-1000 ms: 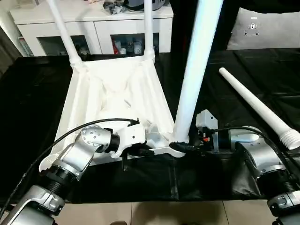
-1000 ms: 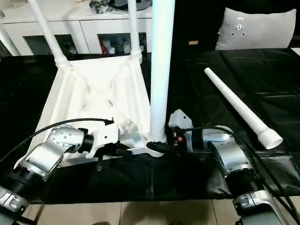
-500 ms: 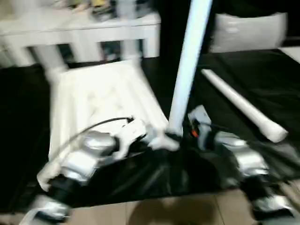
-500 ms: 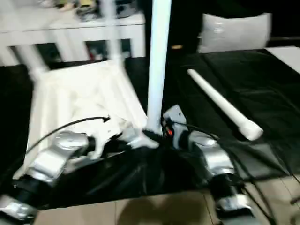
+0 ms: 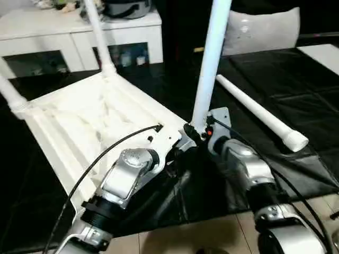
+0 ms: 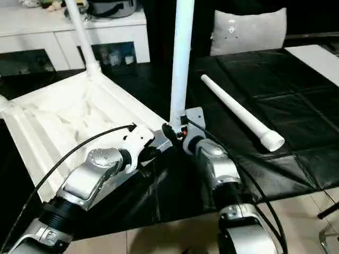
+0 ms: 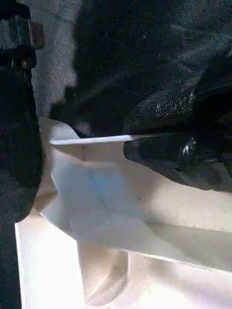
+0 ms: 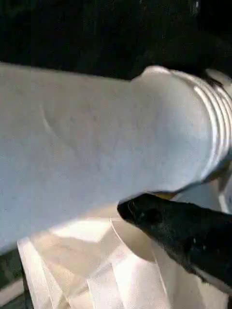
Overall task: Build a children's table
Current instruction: Rotate leg to tighten
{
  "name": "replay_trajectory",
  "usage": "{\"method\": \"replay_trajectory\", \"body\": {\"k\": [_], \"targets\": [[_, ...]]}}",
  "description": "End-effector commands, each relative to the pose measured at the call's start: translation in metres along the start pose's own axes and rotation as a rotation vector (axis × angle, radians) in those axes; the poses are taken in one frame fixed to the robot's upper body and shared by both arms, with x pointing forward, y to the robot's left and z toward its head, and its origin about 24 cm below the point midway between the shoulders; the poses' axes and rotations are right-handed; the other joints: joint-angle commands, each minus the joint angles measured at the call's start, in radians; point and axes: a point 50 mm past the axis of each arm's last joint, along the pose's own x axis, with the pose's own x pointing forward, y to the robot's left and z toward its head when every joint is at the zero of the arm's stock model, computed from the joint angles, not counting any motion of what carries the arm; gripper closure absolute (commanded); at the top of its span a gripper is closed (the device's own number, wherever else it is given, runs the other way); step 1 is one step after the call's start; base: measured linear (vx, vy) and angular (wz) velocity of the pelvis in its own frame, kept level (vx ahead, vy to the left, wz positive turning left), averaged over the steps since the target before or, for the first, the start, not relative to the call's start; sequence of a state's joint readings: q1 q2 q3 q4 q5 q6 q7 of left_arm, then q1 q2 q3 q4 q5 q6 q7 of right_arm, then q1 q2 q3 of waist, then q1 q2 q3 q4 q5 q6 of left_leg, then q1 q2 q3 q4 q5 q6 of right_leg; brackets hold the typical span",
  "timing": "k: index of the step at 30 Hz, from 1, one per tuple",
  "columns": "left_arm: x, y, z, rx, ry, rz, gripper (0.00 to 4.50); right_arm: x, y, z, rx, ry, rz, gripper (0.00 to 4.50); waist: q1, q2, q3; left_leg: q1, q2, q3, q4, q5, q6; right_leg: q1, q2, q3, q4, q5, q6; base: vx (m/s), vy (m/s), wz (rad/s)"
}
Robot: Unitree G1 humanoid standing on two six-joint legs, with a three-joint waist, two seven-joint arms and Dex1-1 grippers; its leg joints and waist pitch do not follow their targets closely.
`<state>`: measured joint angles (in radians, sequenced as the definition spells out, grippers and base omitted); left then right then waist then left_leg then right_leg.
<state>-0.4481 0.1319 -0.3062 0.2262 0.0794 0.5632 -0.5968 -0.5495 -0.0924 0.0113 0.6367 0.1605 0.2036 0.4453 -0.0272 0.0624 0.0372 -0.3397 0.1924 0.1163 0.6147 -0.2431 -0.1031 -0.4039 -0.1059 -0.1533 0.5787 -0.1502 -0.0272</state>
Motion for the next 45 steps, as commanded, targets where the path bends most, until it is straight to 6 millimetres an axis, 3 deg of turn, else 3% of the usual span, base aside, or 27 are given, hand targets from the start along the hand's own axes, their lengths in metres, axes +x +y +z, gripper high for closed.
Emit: {"method": "replay_trajectory", "body": {"k": [1, 4, 5, 6, 7, 9, 11, 12, 13, 17, 20, 27, 28, 34, 45], "targets": [[-0.005, 0.009, 0.007, 0.078, -0.023, 0.004, 4.50, -0.010, -0.003, -0.018, 0.012, 0.043, 0.039, 0.43, 0.015, -0.011, -0.058, -0.034, 0.017, 0.014, -0.074, -0.095, 0.130, 0.075, -0.048, 0.052, -0.070, -0.301, -0.165, 0.000, 0.000, 0.00], [-0.009, 0.013, 0.002, 0.095, -0.003, -0.010, 4.50, -0.021, -0.011, -0.015, -0.015, 0.009, 0.072, 0.17, 0.025, -0.009, -0.057, -0.030, 0.019, 0.015, -0.076, -0.105, 0.125, 0.072, -0.046, 0.052, -0.072, -0.317, -0.158, 0.000, 0.000, 0.00], [-0.009, 0.013, 0.001, 0.100, 0.000, -0.019, 4.50, -0.024, -0.014, -0.014, -0.023, 0.003, 0.084, 0.03, 0.028, -0.003, -0.057, -0.029, 0.021, 0.014, -0.078, -0.104, 0.119, 0.071, -0.046, 0.054, -0.068, -0.309, -0.164, 0.000, 0.000, 0.00], [-0.013, 0.015, -0.006, 0.131, 0.019, -0.073, 4.50, -0.041, -0.024, -0.009, -0.086, -0.014, 0.149, 0.03, 0.031, -0.005, -0.056, -0.028, 0.021, 0.015, -0.078, -0.113, 0.122, 0.071, -0.044, 0.053, -0.072, -0.307, -0.163, 0.000, 0.000, 0.00], [-0.013, 0.015, -0.006, 0.131, 0.019, -0.073, 4.50, -0.041, -0.024, -0.009, -0.086, -0.014, 0.149, 0.03, 0.037, -0.009, -0.058, -0.028, 0.023, 0.015, -0.077, -0.113, 0.128, 0.072, -0.044, 0.055, -0.068, -0.289, -0.162, 0.000, 0.000, 0.00], [-0.017, 0.016, -0.012, 0.169, 0.042, -0.129, 4.50, -0.056, -0.033, -0.005, -0.141, -0.008, 0.208, 0.03, 0.038, 0.000, -0.059, -0.028, 0.021, 0.015, -0.076, -0.097, 0.133, 0.073, -0.043, 0.056, -0.065, -0.259, -0.174, 0.000, 0.000, 0.00], [-0.021, 0.015, -0.016, 0.216, 0.052, -0.182, 4.50, -0.066, -0.039, -0.001, -0.195, -0.007, 0.240, 0.03, 0.041, -0.004, -0.057, -0.030, 0.019, 0.015, -0.076, -0.097, 0.143, 0.074, -0.045, 0.055, -0.066, -0.273, -0.173, 0.000, 0.000, 0.00], [-0.023, 0.015, -0.018, 0.230, 0.066, -0.212, 4.50, -0.070, -0.041, 0.001, -0.212, 0.000, 0.269, 0.03, 0.041, 0.001, -0.056, -0.029, 0.019, 0.015, -0.077, -0.100, 0.143, 0.074, -0.044, 0.055, -0.067, -0.282, -0.172, 0.000, 0.000, 0.00], [-0.025, 0.015, -0.020, 0.254, 0.076, -0.245, 4.50, -0.074, -0.042, 0.002, -0.237, 0.009, 0.299, 0.03, 0.042, -0.003, -0.056, -0.029, 0.019, 0.016, -0.076, -0.107, 0.145, 0.074, -0.044, 0.054, -0.070, -0.299, -0.166, 0.000, 0.000, 0.00], [-0.031, 0.015, -0.025, 0.303, 0.105, -0.328, 4.50, -0.082, -0.039, 0.005, -0.286, 0.037, 0.417, 0.03, 0.044, -0.003, -0.055, -0.028, 0.021, 0.016, -0.078, -0.123, 0.138, 0.072, -0.043, 0.054, -0.072, -0.325, -0.166, 0.000, 0.000, 0.00], [-0.035, 0.015, -0.026, 0.346, 0.117, -0.397, 4.50, -0.086, -0.034, 0.008, -0.306, 0.060, 0.528, 0.03, 0.060, -0.001, -0.057, -0.023, 0.026, 0.015, -0.078, -0.104, 0.150, 0.068, -0.044, 0.058, -0.067, -0.290, -0.179, 0.000, 0.000, 0.00], [-0.044, 0.004, -0.025, 0.436, 0.111, -0.623, 4.50, -0.084, -0.024, 0.007, -0.385, 0.119, 0.689, 0.03, 0.082, -0.001, -0.060, -0.020, 0.030, 0.018, -0.077, -0.076, 0.144, 0.067, -0.045, 0.061, -0.056, -0.241, -0.205, 0.000, 0.000, 0.00], [-0.045, 0.003, -0.025, 0.440, 0.111, -0.639, 4.50, -0.084, -0.022, 0.007, -0.385, 0.125, 0.704, 0.31, 0.084, -0.001, -0.060, -0.019, 0.030, 0.018, -0.077, -0.075, 0.143, 0.067, -0.046, 0.062, -0.055, -0.237, -0.207, 0.000, 0.000, 0.00], [-0.044, -0.002, -0.024, 0.477, 0.112, -0.700, 4.50, -0.080, -0.013, 0.004, -0.386, 0.147, 0.794, 0.84, 0.104, -0.002, -0.061, -0.017, 0.032, 0.021, -0.078, -0.068, 0.133, 0.068, -0.047, 0.065, -0.052, -0.224, -0.209, 0.000, 0.000, 0.00], [-0.044, -0.001, -0.027, 0.486, 0.122, -0.719, 4.50, -0.078, -0.008, 0.001, -0.357, 0.162, 0.860, 1.68, 0.104, -0.005, -0.063, -0.020, 0.031, 0.021, -0.077, -0.059, 0.125, 0.071, -0.047, 0.064, -0.052, -0.240, -0.195, 0.000, 0.000, 0.00]]}}
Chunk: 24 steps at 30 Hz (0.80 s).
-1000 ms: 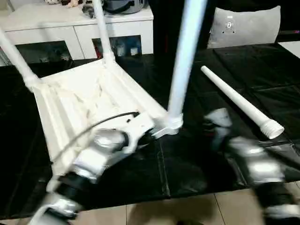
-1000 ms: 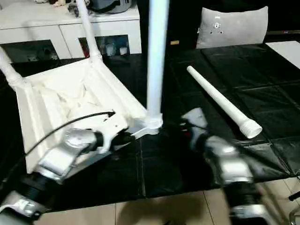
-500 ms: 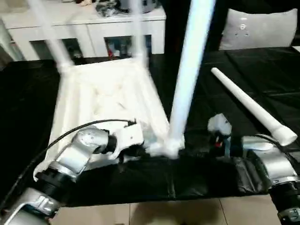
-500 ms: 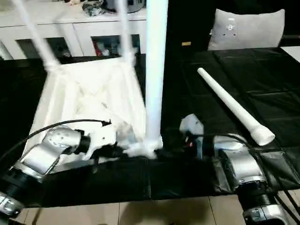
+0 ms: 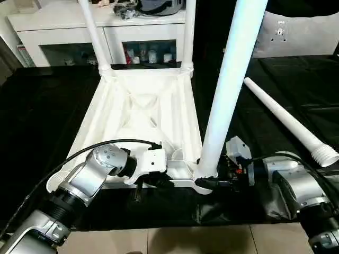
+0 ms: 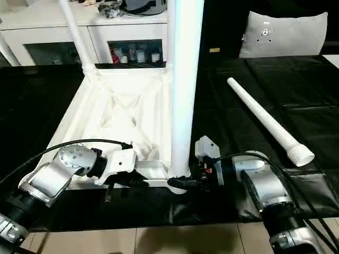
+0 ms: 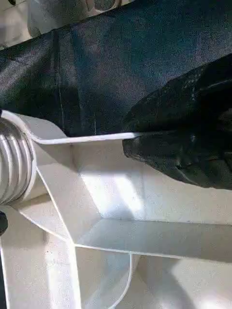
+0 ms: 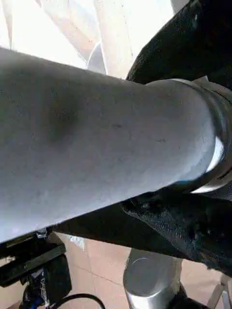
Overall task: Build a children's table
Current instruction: Rotate leg to tighten
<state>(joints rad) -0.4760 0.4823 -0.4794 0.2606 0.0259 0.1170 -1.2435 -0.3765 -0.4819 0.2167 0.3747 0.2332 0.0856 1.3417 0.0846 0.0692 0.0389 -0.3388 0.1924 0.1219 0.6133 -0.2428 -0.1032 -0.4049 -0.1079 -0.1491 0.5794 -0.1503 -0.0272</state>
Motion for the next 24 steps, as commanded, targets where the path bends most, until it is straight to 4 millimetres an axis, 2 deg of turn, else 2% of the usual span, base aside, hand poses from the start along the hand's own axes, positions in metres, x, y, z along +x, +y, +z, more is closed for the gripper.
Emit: {"method": "replay_trajectory", "body": {"k": [1, 10, 12, 14, 15, 16, 17, 18, 19, 20, 21, 22, 23, 24], "targets": [[0.010, -0.009, -0.001, 0.029, 0.032, -0.109, 4.50, 0.002, -0.002, 0.006, -0.011, -0.010, 0.018, 1.72, -0.008, -0.011, -0.065, -0.021, 0.031, 0.015, -0.075, -0.052, 0.126, 0.072, -0.045, 0.060, -0.051, -0.233, -0.197, 0.000, 0.000, 0.00], [0.010, -0.012, -0.005, -0.060, 0.004, -0.072, 4.50, 0.007, 0.004, -0.001, 0.063, -0.036, 0.013, 1.78, -0.008, -0.012, -0.064, -0.021, 0.031, 0.017, -0.075, -0.043, 0.128, 0.072, -0.044, 0.060, -0.051, -0.234, -0.198, 0.000, 0.000, 0.00], [0.012, -0.009, -0.003, -0.133, -0.027, 0.003, 4.50, 0.014, 0.000, -0.006, 0.124, -0.044, -0.091, 1.78, -0.009, -0.012, -0.063, -0.021, 0.031, 0.017, -0.076, -0.054, 0.120, 0.072, -0.045, 0.060, -0.054, -0.256, -0.191, 0.000, 0.000, 0.00], [0.013, -0.007, -0.002, -0.180, -0.048, 0.058, 4.50, 0.020, -0.004, -0.009, 0.166, -0.045, -0.173, 1.78, -0.017, -0.012, -0.054, -0.021, 0.028, 0.018, -0.084, -0.102, 0.099, 0.071, -0.042, 0.057, -0.066, -0.327, -0.170, 0.000, 0.000, 0.00], [0.015, -0.004, 0.001, -0.223, -0.069, 0.120, 4.50, 0.026, -0.009, -0.010, 0.185, -0.051, -0.261, 1.78, -0.026, -0.008, -0.052, -0.017, 0.025, 0.017, -0.087, -0.148, 0.076, 0.072, -0.042, 0.054, -0.070, -0.391, -0.147, 0.000, 0.000, 0.00], [0.016, -0.001, 0.002, -0.252, -0.081, 0.159, 4.50, 0.030, -0.012, -0.011, 0.196, -0.055, -0.317, 1.78, -0.041, -0.009, -0.049, -0.017, 0.022, 0.016, -0.088, -0.182, 0.055, 0.071, -0.043, 0.051, -0.078, -0.442, -0.126, 0.000, 0.000, 0.00], [0.016, -0.001, 0.002, -0.252, -0.081, 0.159, 4.50, 0.030, -0.012, -0.011, 0.196, -0.055, -0.317, 1.78, -0.041, -0.009, -0.049, -0.017, 0.022, 0.016, -0.088, -0.182, 0.055, 0.071, -0.043, 0.051, -0.078, -0.442, -0.126, 0.000, 0.000, 0.00], [0.021, 0.005, 0.010, -0.334, -0.132, 0.266, 4.50, 0.041, -0.023, -0.012, 0.259, -0.066, -0.478, 1.78, -0.064, -0.012, -0.049, -0.023, 0.017, 0.014, -0.087, -0.211, 0.037, 0.076, -0.044, 0.044, -0.084, -0.499, -0.093, 0.000, 0.000, 0.00], [0.023, 0.008, 0.013, -0.363, -0.155, 0.299, 4.50, 0.046, -0.027, -0.012, 0.294, -0.078, -0.534, 1.78, -0.074, -0.018, -0.044, -0.025, 0.015, 0.012, -0.088, -0.222, 0.036, 0.072, -0.042, 0.038, -0.091, -0.525, -0.085, 0.000, 0.000, 0.00], [0.027, 0.013, 0.019, -0.412, -0.184, 0.357, 4.50, 0.055, -0.035, -0.012, 0.351, -0.098, -0.629, 1.78, -0.092, -0.012, -0.046, -0.023, 0.008, 0.008, -0.081, -0.255, 0.028, 0.071, -0.042, 0.027, -0.099, -0.578, -0.060, 0.000, 0.000, 0.00], [0.028, 0.014, 0.020, -0.424, -0.188, 0.369, 4.50, 0.057, -0.036, -0.011, 0.364, -0.102, -0.649, 1.78, -0.104, -0.012, -0.045, -0.026, 0.007, 0.006, -0.080, -0.267, 0.028, 0.071, -0.044, 0.024, -0.102, -0.592, -0.052, -0.059, 0.016, -0.11], [0.030, 0.018, 0.023, -0.449, -0.193, 0.420, 4.50, 0.061, -0.042, -0.011, 0.420, -0.116, -0.715, 1.78, -0.127, -0.009, -0.046, -0.029, 0.002, 0.001, -0.074, -0.302, 0.038, 0.068, -0.044, 0.012, -0.116, -0.631, -0.019, 0.000, 0.000, 0.00], [0.030, 0.018, 0.023, -0.450, -0.193, 0.422, 4.50, 0.062, -0.042, -0.011, 0.423, -0.116, -0.717, 1.78, -0.144, -0.012, -0.043, -0.025, -0.002, 0.001, -0.069, -0.326, 0.050, 0.060, -0.041, 0.005, -0.124, -0.648, -0.013, 0.000, 0.000, 0.00], [0.032, 0.023, 0.026, -0.470, -0.199, 0.472, 4.50, 0.066, -0.047, -0.009, 0.445, -0.117, -0.774, 1.78, -0.147, -0.010, -0.044, -0.021, -0.003, 0.002, -0.067, -0.332, 0.054, 0.058, -0.041, 0.003, -0.128, -0.651, -0.011, 0.000, 0.000, 0.00]]}}
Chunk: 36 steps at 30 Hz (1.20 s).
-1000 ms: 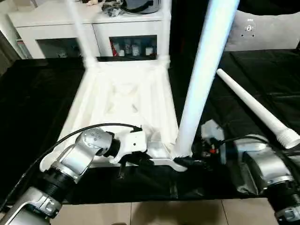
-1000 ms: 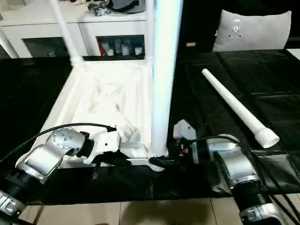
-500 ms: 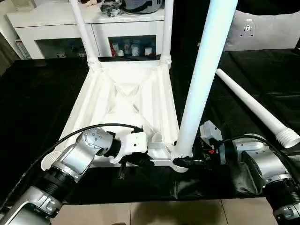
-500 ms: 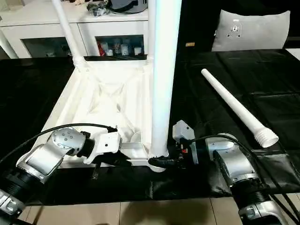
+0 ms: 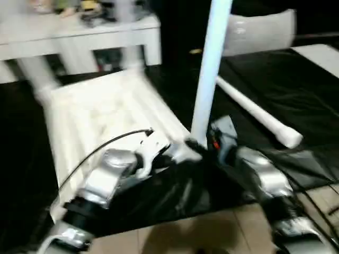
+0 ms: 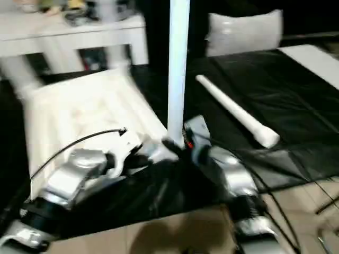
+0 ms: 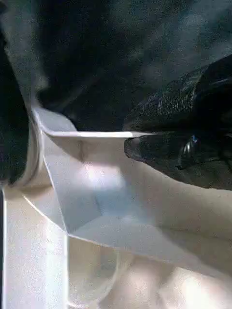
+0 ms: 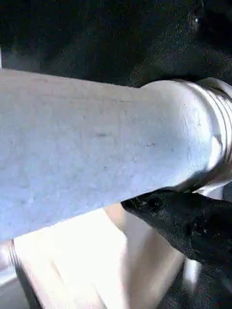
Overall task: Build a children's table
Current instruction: Rotate leg to tighten
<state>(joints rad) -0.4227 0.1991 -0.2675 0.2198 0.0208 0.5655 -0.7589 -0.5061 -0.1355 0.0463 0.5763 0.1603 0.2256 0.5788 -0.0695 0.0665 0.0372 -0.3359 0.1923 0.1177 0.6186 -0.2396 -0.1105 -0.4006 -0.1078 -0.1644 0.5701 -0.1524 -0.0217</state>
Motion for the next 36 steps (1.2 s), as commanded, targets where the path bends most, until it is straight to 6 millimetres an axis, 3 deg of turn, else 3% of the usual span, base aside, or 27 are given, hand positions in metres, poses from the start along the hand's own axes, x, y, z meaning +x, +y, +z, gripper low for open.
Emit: {"method": "replay_trajectory", "body": {"k": [1, 2, 3, 4, 6, 10, 12, 15, 16, 20, 25, 31, 36], "targets": [[0.013, -0.008, 0.026, -0.017, -0.100, 0.043, 4.50, 0.017, 0.005, -0.013, 0.094, 0.054, -0.123, 1.78, -0.007, -0.006, -0.043, -0.029, -0.002, 0.003, -0.072, -0.337, 0.062, 0.054, -0.042, 0.012, -0.118, -0.637, -0.024, 0.000, 0.000, 0.00], [0.014, -0.008, 0.027, -0.019, -0.104, 0.059, 4.50, 0.018, 0.006, -0.012, 0.092, 0.050, -0.126, 1.78, -0.013, -0.004, -0.045, -0.031, -0.001, 0.001, -0.071, -0.337, 0.066, 0.057, -0.041, 0.008, -0.119, -0.624, -0.019, 0.000, 0.000, 0.00], [0.015, -0.008, 0.029, -0.022, -0.110, 0.077, 4.50, 0.020, 0.007, -0.011, 0.095, 0.045, -0.132, 1.43, -0.011, -0.002, -0.049, -0.029, 0.001, 0.001, -0.072, -0.329, 0.070, 0.059, -0.045, 0.009, -0.118, -0.603, -0.027, 0.000, 0.000, 0.00], [0.017, -0.010, 0.032, -0.018, -0.118, 0.088, 4.50, 0.022, 0.008, -0.010, 0.103, 0.036, -0.142, 1.43, -0.010, -0.005, -0.054, -0.040, 0.008, -0.003, -0.077, -0.291, 0.082, 0.065, -0.049, 0.016, -0.107, -0.533, -0.053, 0.000, 0.000, 0.00], [0.019, -0.011, 0.033, 0.004, -0.109, 0.096, 4.50, 0.023, 0.009, -0.009, 0.090, 0.035, -0.141, 1.22, -0.005, -0.008, -0.055, -0.046, 0.013, -0.002, -0.081, -0.251, 0.097, 0.066, -0.048, 0.028, -0.094, -0.452, -0.091, 0.000, 0.000, 0.00], [0.019, -0.009, 0.030, 0.034, -0.081, 0.123, 4.50, 0.022, 0.009, -0.009, 0.081, 0.021, -0.124, 0.86, 0.013, -0.007, -0.064, -0.048, 0.020, 0.003, -0.076, -0.116, 0.137, 0.070, -0.050, 0.043, -0.065, -0.272, -0.174, 0.000, 0.000, 0.00], [0.017, -0.005, 0.026, 0.047, -0.062, 0.136, 4.50, 0.015, 0.003, -0.008, 0.080, -0.020, -0.104, 0.61, 0.022, -0.009, -0.065, -0.048, 0.019, 0.006, -0.074, -0.088, 0.154, 0.073, -0.049, 0.045, -0.060, -0.238, -0.190, 0.000, 0.000, 0.00], [0.015, -0.002, 0.024, 0.090, -0.054, 0.106, 4.50, 0.004, -0.005, -0.004, 0.057, -0.076, -0.065, 0.51, 0.036, -0.007, -0.063, -0.047, 0.018, 0.009, -0.074, -0.078, 0.168, 0.075, -0.049, 0.044, -0.063, -0.254, -0.183, 0.000, 0.000, 0.00], [0.014, -0.002, 0.023, 0.112, -0.052, 0.087, 4.50, -0.001, -0.008, -0.004, 0.049, -0.085, -0.046, 0.29, 0.041, -0.008, -0.064, -0.046, 0.017, 0.009, -0.074, -0.078, 0.169, 0.076, -0.049, 0.045, -0.065, -0.266, -0.176, 0.000, 0.000, 0.00], [0.011, 0.001, 0.014, 0.164, -0.007, 0.030, 4.50, -0.022, -0.018, 0.000, -0.022, -0.104, 0.037, 0.06, 0.060, -0.005, -0.060, -0.040, 0.022, 0.012, -0.077, -0.112, 0.154, 0.071, -0.045, 0.046, -0.071, -0.303, -0.158, 0.000, 0.000, 0.00], [0.002, 0.001, 0.000, 0.244, 0.053, -0.112, 4.50, -0.055, -0.030, 0.008, -0.131, -0.081, 0.217, 0.06, 0.080, -0.004, -0.063, -0.036, 0.026, 0.011, -0.080, -0.100, 0.159, 0.072, -0.045, 0.051, -0.062, -0.259, -0.175, 0.000, 0.000, 0.00], [-0.007, -0.001, -0.011, 0.338, 0.101, -0.248, 4.50, -0.066, -0.031, 0.012, -0.236, -0.027, 0.316, 0.06, 0.088, -0.005, -0.063, -0.034, 0.025, 0.015, -0.078, -0.090, 0.163, 0.069, -0.047, 0.052, -0.063, -0.278, -0.177, 0.000, 0.000, 0.00], [-0.017, -0.001, -0.014, 0.407, 0.129, -0.378, 4.50, -0.074, -0.022, 0.012, -0.334, 0.050, 0.521, 0.06, 0.113, -0.009, -0.065, -0.030, 0.032, 0.016, -0.079, -0.068, 0.166, 0.066, -0.046, 0.057, -0.056, -0.253, -0.184, 0.000, 0.000, 0.00]]}}
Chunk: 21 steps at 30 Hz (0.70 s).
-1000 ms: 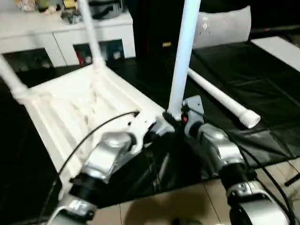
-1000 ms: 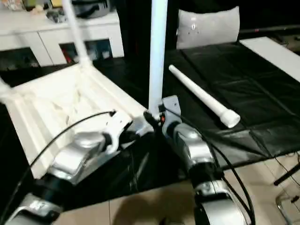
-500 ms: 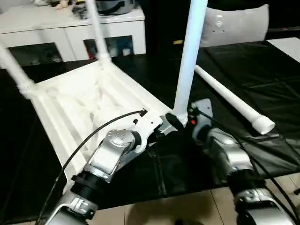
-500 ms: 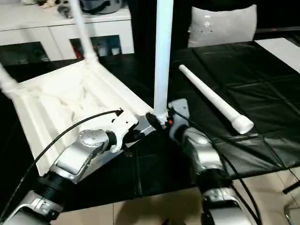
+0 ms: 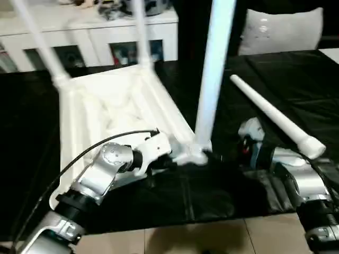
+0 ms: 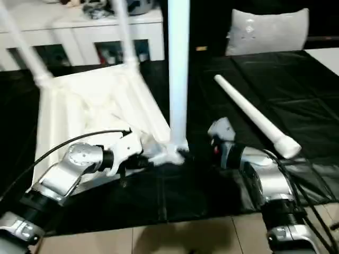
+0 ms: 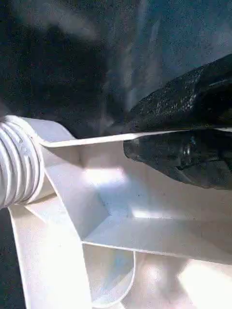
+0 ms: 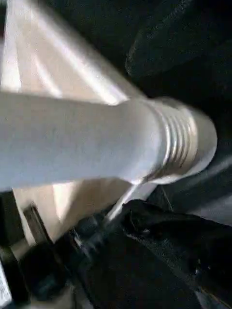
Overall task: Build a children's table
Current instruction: Rotate leg to tighten
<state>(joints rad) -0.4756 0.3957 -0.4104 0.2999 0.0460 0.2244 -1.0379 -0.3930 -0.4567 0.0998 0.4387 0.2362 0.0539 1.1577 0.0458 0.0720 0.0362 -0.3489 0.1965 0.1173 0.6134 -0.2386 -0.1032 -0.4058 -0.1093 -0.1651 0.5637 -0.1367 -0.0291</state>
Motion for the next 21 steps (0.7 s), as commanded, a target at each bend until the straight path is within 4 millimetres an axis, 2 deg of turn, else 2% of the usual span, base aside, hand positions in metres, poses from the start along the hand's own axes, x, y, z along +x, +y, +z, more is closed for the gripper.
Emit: {"method": "replay_trajectory", "body": {"k": [1, 4, 6, 9, 10, 13, 14, 16, 20, 21], "targets": [[0.003, -0.013, -0.006, 0.053, 0.050, -0.158, 4.50, 0.001, 0.006, 0.006, -0.055, 0.024, 0.114, 0.06, 0.002, -0.014, -0.065, -0.018, 0.027, 0.016, -0.073, -0.058, 0.164, 0.073, -0.044, 0.059, -0.045, -0.251, -0.182, 0.000, 0.000, 0.00], [-0.001, -0.017, -0.005, 0.081, 0.049, -0.239, 4.50, 0.006, 0.010, 0.006, -0.065, 0.047, 0.185, 0.06, 0.011, -0.013, -0.066, -0.014, 0.029, 0.018, -0.072, -0.046, 0.168, 0.070, -0.045, 0.061, -0.041, -0.232, -0.197, 0.000, 0.000, 0.00], [-0.001, -0.018, -0.004, 0.092, 0.050, -0.262, 4.50, 0.009, 0.011, 0.005, -0.066, 0.062, 0.210, 0.33, 0.016, -0.014, -0.065, -0.014, 0.030, 0.019, -0.073, -0.050, 0.162, 0.069, -0.045, 0.061, -0.041, -0.242, -0.199, 0.000, 0.000, 0.00], [-0.001, -0.019, -0.004, 0.108, 0.057, -0.284, 4.50, 0.013, 0.011, 0.004, -0.070, 0.084, 0.244, 0.44, 0.022, -0.017, -0.064, -0.012, 0.031, 0.020, -0.075, -0.062, 0.146, 0.069, -0.046, 0.064, -0.042, -0.265, -0.192, 0.000, 0.000, 0.00], [-0.001, -0.018, -0.004, 0.116, 0.064, -0.293, 4.50, 0.014, 0.011, 0.004, -0.070, 0.085, 0.251, 0.71, 0.025, -0.017, -0.063, -0.014, 0.030, 0.021, -0.076, -0.073, 0.139, 0.069, -0.046, 0.066, -0.043, -0.281, -0.187, 0.000, 0.000, 0.00], [0.000, -0.018, -0.004, 0.125, 0.070, -0.304, 4.50, 0.017, 0.011, 0.004, -0.062, 0.084, 0.267, 0.90, 0.033, -0.018, -0.062, -0.011, 0.030, 0.024, -0.076, -0.082, 0.129, 0.067, -0.046, 0.069, -0.044, -0.296, -0.180, 0.000, 0.000, 0.00], [0.000, -0.018, -0.003, 0.127, 0.069, -0.309, 4.50, 0.018, 0.011, 0.004, -0.054, 0.084, 0.283, 0.90, 0.033, -0.021, -0.062, -0.012, 0.029, 0.024, -0.078, -0.092, 0.127, 0.068, -0.046, 0.069, -0.044, -0.309, -0.176, 0.000, 0.000, 0.00], [0.000, -0.018, -0.003, 0.127, 0.068, -0.311, 4.50, 0.019, 0.012, 0.004, -0.049, 0.083, 0.291, 1.21, 0.033, -0.022, -0.060, -0.012, 0.027, 0.025, -0.078, -0.108, 0.118, 0.068, -0.046, 0.070, -0.047, -0.336, -0.166, 0.000, 0.000, 0.00], [0.000, -0.019, -0.005, 0.122, 0.070, -0.316, 4.50, 0.020, 0.013, 0.002, -0.041, 0.088, 0.306, 1.42, 0.034, -0.023, -0.061, -0.008, 0.028, 0.026, -0.079, -0.110, 0.111, 0.067, -0.045, 0.073, -0.045, -0.335, -0.170, 0.000, 0.000, 0.00], [-0.001, -0.019, -0.005, 0.121, 0.070, -0.317, 4.50, 0.020, 0.014, 0.002, -0.039, 0.089, 0.308, 1.62, 0.034, -0.024, -0.060, -0.009, 0.028, 0.026, -0.080, -0.109, 0.111, 0.067, -0.044, 0.073, -0.045, -0.335, -0.169, 0.000, 0.000, 0.00]]}}
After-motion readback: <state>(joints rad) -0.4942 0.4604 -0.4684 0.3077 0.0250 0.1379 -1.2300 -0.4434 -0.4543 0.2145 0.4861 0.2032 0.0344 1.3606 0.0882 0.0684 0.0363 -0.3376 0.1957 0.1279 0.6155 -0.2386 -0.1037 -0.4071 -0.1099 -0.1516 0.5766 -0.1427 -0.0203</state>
